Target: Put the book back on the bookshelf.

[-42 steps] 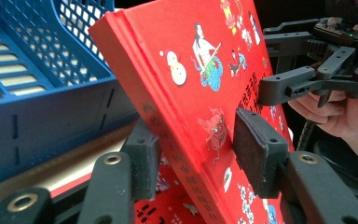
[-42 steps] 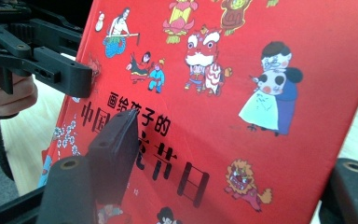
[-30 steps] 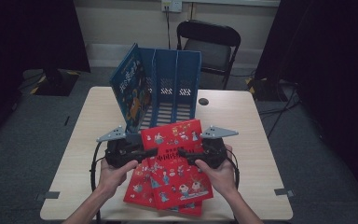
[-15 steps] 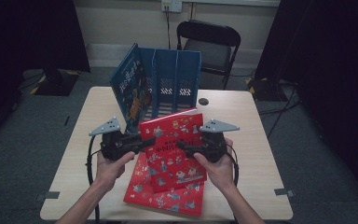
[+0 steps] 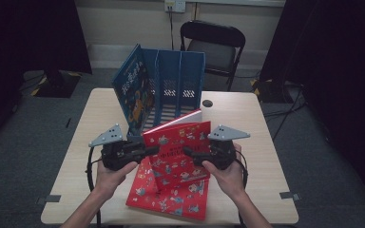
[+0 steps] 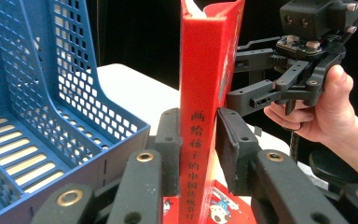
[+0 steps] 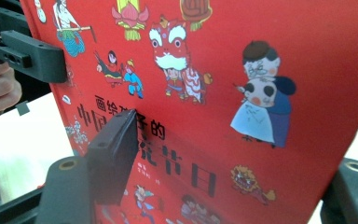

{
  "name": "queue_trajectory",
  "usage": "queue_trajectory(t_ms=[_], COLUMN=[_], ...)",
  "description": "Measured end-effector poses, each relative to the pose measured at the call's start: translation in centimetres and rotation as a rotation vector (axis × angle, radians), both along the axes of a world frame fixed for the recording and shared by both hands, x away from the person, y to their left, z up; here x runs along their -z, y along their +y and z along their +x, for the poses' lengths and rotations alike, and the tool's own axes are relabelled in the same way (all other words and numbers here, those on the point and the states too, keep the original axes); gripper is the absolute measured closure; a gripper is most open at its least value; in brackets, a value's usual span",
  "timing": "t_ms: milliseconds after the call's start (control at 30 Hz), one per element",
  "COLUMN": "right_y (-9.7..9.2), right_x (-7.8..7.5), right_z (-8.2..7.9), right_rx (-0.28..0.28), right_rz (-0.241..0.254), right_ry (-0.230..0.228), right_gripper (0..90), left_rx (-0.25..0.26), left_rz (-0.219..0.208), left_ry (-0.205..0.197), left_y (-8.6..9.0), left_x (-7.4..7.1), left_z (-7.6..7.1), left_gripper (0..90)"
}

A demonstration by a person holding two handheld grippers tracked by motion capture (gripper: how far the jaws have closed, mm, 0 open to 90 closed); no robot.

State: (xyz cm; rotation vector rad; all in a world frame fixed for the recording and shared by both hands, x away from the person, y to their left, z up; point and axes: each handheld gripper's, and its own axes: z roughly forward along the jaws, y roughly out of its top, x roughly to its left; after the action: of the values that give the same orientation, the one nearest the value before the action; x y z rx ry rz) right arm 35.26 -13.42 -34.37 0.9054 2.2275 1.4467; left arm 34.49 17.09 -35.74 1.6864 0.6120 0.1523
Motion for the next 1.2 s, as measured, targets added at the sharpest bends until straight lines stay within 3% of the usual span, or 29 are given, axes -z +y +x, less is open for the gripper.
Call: queue_trajectory(t_ms=[100, 267, 467, 733, 1033, 1200], right_y=[-0.2, -0.9, -1.2, -1.8, -3.5, -4.0], right_x=[0.1, 0.3, 0.4, 0.5, 0.3, 1.0], right_z=[-0.5, -1.0, -1.4, -1.5, -1.8, -1.1], right_rx=[-0.003, -0.022, -0.038, -0.065, 0.01, 0.031], right_rz=[-0.009, -0.002, -0.018, -0.02, -0.024, -0.026], right_ry=[-0.008, 0.002, -0.001, 0.01, -0.013, 0.01], right_gripper=[30.9, 31.9, 32.1, 32.1, 29.7, 28.5], left_rx=[0.002, 0.036, 0.051, 0.072, 0.071, 0.066], left_rz=[0.046, 0.028, 0.067, 0.067, 0.066, 0.07], left_ry=[-0.008, -0.019, -0.02, -0.048, -0.041, -0.039], left_y=[-0.9, -1.5, -2.8, -3.3, -3.2, -3.2], left_x=[-0.1, 0.2, 0.5, 0.7, 0.8, 0.7], left_z=[-0.4, -0.7, -0.7, -1.1, -1.1, -1.1], left_gripper=[68.2, 67.4, 63.7, 65.7, 70.1, 71.4])
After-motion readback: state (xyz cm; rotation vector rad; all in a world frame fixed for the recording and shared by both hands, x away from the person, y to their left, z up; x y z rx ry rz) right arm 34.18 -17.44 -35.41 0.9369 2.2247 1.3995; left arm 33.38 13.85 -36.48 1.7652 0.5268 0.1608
